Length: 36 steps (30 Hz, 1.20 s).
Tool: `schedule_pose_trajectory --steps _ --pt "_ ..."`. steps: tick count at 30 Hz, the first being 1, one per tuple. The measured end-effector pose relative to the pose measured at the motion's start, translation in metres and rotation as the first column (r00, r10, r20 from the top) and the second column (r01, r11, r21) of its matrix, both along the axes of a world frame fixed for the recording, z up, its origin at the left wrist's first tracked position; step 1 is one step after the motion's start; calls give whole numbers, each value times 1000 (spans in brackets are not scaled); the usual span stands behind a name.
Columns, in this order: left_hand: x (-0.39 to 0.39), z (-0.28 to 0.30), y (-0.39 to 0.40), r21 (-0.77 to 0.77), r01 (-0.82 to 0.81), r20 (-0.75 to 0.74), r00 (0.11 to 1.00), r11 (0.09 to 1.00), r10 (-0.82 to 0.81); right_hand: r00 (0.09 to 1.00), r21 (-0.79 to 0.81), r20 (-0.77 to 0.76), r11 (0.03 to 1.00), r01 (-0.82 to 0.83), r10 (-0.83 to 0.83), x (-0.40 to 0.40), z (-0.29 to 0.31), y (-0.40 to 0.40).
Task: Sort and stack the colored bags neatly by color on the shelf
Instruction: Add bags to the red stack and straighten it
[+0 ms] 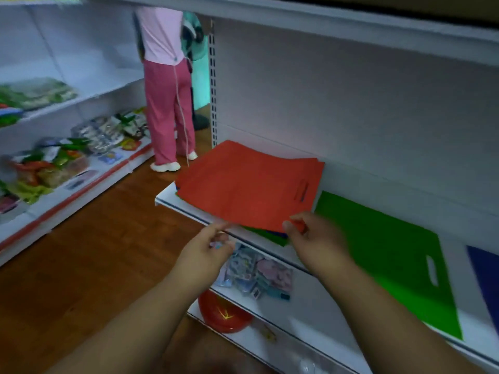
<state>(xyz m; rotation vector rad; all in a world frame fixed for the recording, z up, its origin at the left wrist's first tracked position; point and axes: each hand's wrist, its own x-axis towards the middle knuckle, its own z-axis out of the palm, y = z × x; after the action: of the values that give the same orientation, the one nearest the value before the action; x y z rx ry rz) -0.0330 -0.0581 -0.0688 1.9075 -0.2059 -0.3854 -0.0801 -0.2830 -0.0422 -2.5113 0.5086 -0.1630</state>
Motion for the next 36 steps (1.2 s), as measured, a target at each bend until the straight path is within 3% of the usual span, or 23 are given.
schedule_pose_trajectory --steps 3,6,10,15,19,25,30,36 --pt "23 5 3 -269 -135 -267 962 954 61 962 -42 244 990 133 -119 -21 -3 13" --pt "39 -4 9 -324 -263 -318 935 909 158 940 -169 318 968 187 -126 -53 -5 18" --pt "39 -10 13 -207 -179 -148 977 962 151 911 -270 362 914 303 -195 -89 -4 7" --pt "2 -4 2 44 95 108 989 994 -99 866 -273 385 857 436 -318 -138 -4 -9" --pt "-25 3 -27 98 277 299 908 956 -293 807 -217 401 811 543 -433 -193 -6 -23" --pt "-112 9 -121 66 416 491 778 907 -392 675 -194 438 671 716 -594 -322 -8 -56" --pt "-217 2 -209 61 543 563 674 837 -479 605 -230 394 563 794 -692 -449 -10 -116" --pt "-307 9 -307 107 568 587 626 816 -513 572 -210 355 533 820 -740 -552 0 -201"
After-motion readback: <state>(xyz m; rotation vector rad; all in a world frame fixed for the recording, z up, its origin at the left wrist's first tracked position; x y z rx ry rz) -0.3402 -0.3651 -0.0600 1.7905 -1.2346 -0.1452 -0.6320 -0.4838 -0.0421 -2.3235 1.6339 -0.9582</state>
